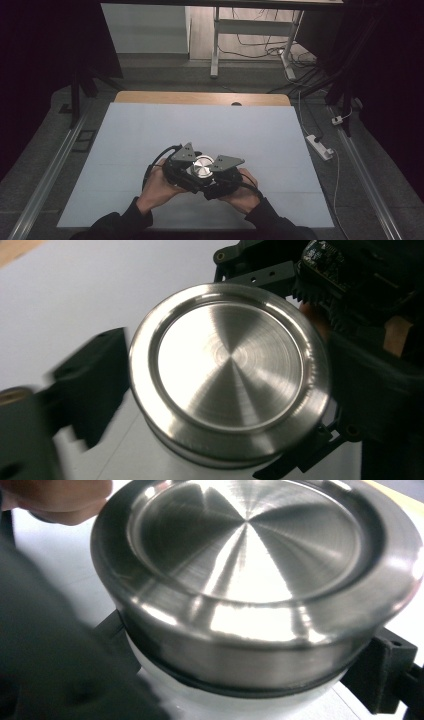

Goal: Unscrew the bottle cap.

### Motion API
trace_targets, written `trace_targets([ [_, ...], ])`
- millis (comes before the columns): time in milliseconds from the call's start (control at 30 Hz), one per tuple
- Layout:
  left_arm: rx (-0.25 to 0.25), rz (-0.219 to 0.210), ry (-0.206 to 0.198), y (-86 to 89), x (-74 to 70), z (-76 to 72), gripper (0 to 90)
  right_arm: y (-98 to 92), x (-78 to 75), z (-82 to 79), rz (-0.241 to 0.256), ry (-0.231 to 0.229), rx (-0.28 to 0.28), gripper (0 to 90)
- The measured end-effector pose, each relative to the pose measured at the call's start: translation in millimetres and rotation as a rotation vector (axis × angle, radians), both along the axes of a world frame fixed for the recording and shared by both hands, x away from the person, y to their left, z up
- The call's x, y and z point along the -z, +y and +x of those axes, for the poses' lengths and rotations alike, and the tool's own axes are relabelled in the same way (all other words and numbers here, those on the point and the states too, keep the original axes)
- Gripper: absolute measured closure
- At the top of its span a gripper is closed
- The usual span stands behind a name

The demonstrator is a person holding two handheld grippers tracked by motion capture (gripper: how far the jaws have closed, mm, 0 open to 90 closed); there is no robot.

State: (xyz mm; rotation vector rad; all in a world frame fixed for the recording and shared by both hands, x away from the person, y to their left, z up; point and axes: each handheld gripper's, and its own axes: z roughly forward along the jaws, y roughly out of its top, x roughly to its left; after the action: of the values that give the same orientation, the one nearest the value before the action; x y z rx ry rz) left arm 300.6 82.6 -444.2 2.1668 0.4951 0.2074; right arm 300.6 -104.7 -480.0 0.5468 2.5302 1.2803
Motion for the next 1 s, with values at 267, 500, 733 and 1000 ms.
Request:
trace_targets([
  [267, 0.211, 0.028, -0.042, 18.8, -7.0, 0.4, 2.0, -1.5, -3.5, -2.4, 0.033, 0.026, -0.094, 14.7],
  [500, 0.335, 0.028, -0.055, 21.2, -3.7, -2.1, 3.1, 1.8, -4.5, -8.1, 0.047, 0.050, -0.201, 14.7],
  [733, 0.383, -0.023, -0.047, 25.5, -2.7, -2.4, 18.0, 5.7, -5.8, -14.7, 0.029, 0.030, -0.257, 14.7],
  [1000, 0.278, 0.001, -0.051, 20.0, -3.0, -2.9, 18.9, 5.1, -5.5, -12.3, 0.019, 0.024, -0.188, 14.7],
])
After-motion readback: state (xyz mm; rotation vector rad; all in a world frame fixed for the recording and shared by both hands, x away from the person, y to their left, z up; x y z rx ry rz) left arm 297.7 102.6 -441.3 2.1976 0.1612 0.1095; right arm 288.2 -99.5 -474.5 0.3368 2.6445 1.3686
